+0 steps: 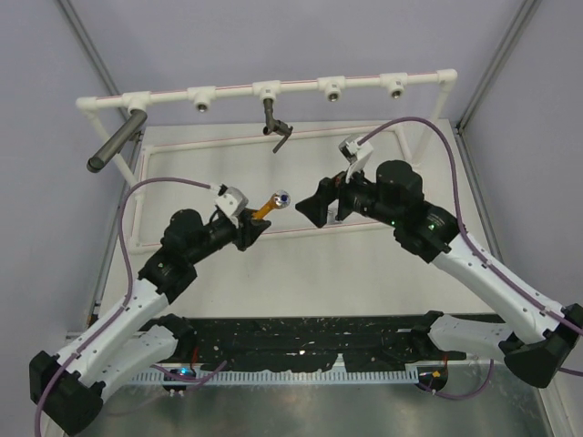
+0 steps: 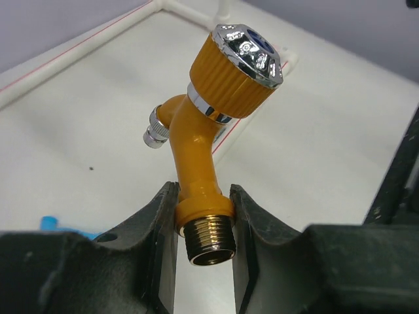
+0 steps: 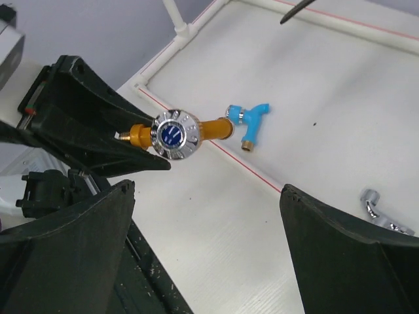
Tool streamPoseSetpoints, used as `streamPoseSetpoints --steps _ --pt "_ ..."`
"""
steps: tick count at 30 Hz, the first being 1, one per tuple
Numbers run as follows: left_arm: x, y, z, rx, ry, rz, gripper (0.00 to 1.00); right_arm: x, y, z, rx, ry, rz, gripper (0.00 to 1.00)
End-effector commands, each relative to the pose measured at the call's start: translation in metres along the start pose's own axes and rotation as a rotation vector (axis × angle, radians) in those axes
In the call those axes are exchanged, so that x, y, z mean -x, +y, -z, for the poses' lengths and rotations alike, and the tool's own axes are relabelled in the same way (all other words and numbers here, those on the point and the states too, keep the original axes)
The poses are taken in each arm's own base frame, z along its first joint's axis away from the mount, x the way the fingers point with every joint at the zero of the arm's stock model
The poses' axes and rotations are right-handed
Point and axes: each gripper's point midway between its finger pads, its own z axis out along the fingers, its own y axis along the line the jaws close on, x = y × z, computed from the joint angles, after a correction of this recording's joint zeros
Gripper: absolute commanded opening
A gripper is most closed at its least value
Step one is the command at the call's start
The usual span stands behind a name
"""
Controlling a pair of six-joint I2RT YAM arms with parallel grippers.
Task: Install the water faucets
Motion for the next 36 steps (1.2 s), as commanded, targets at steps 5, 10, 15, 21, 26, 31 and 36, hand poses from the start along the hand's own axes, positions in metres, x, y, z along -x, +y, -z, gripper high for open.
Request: streamPoseSetpoints --steps 5,10,15,21,26,31,36 --pt "0.050 -0.045 0.034 -0.362 -0.192 0.402 0.00 0.018 0.039 0.035 0.243 -0.022 0.365 0.97" --pt "0.086 -0.075 0.063 -0.552 -0.285 0.438 0.00 0.027 0.072 0.054 0.423 -0.088 0.481 0.98" --pt "0.104 -0.087 0.081 -0.614 -0.314 0.418 0.00 0.033 0.073 0.066 0.424 -0.092 0.574 0.98" --pt "0.113 -0.093 0.090 -0.645 -0.312 0.414 0.00 0.043 0.080 0.071 0.441 -0.096 0.583 1.00" --pt "0.115 -0.093 0.089 -0.649 -0.309 0.418 0.00 0.049 0.082 0.070 0.434 -0.120 0.562 0.95" --pt "0.116 -0.090 0.084 -0.651 -0.311 0.414 0.00 0.042 0.069 0.056 0.392 -0.051 0.541 0.95" --pt "0.122 -0.087 0.076 -0.662 -0.308 0.413 0.00 0.028 0.030 0.022 0.203 0.098 0.437 0.95"
